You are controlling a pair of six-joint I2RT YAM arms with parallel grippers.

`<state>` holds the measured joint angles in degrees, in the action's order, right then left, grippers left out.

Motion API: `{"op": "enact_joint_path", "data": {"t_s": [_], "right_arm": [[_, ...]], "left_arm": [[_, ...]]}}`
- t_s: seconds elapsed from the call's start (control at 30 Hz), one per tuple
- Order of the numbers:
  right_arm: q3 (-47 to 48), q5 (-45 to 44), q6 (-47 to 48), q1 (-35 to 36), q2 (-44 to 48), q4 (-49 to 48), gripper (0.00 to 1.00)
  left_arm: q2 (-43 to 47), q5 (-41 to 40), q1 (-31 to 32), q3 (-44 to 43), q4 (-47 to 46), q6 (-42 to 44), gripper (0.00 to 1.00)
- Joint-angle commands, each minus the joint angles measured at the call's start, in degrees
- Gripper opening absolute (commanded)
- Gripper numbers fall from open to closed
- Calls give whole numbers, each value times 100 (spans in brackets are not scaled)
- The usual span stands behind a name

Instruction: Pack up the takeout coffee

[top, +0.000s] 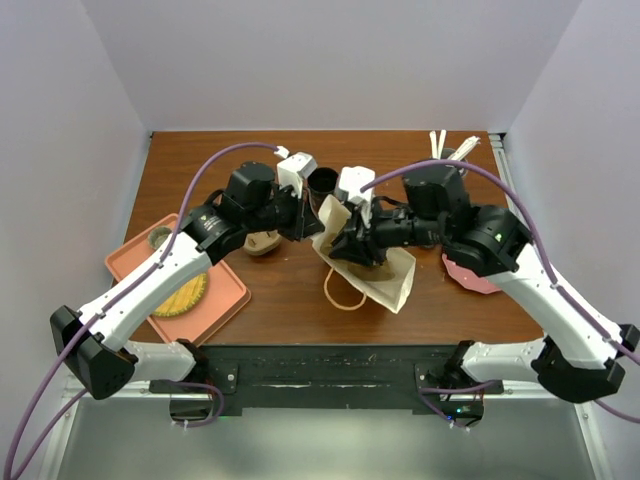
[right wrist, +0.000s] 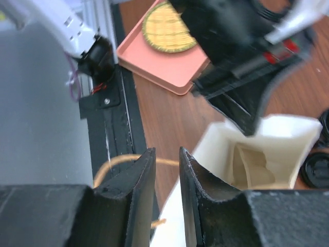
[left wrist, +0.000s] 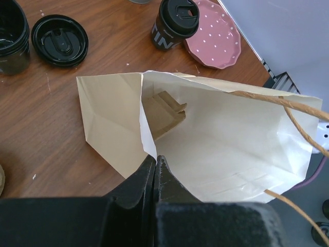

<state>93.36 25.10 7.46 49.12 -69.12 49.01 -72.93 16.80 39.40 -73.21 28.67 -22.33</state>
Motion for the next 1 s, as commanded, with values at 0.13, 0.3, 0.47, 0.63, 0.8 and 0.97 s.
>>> {"op": "enact_joint_path", "data": {"t_s": [0.13,0.3,0.47,0.63,0.8,0.97], "right_arm": [[526,-1402,1431,423,-497,758,32],[438,-2184,2135,423,-541,959,31],[639,-2133,3187,431,-796,1523,33],[588,-1746,4121,431,-752,1690,39],[-19,-1561,4861,431,-638,1446,54],[-309,-1508,5010,449,-646,1172,55]], "left_arm": [[165,131,-37,-27,-318,18,0],[200,122,-29,-9,-274,70,0],[226,192,-37,35,-326,44,0],[323,298,-29,184,-589,9,0],[481,473,-29,386,-880,9,0],[621,553,-28,562,-1205,9,0]]}}
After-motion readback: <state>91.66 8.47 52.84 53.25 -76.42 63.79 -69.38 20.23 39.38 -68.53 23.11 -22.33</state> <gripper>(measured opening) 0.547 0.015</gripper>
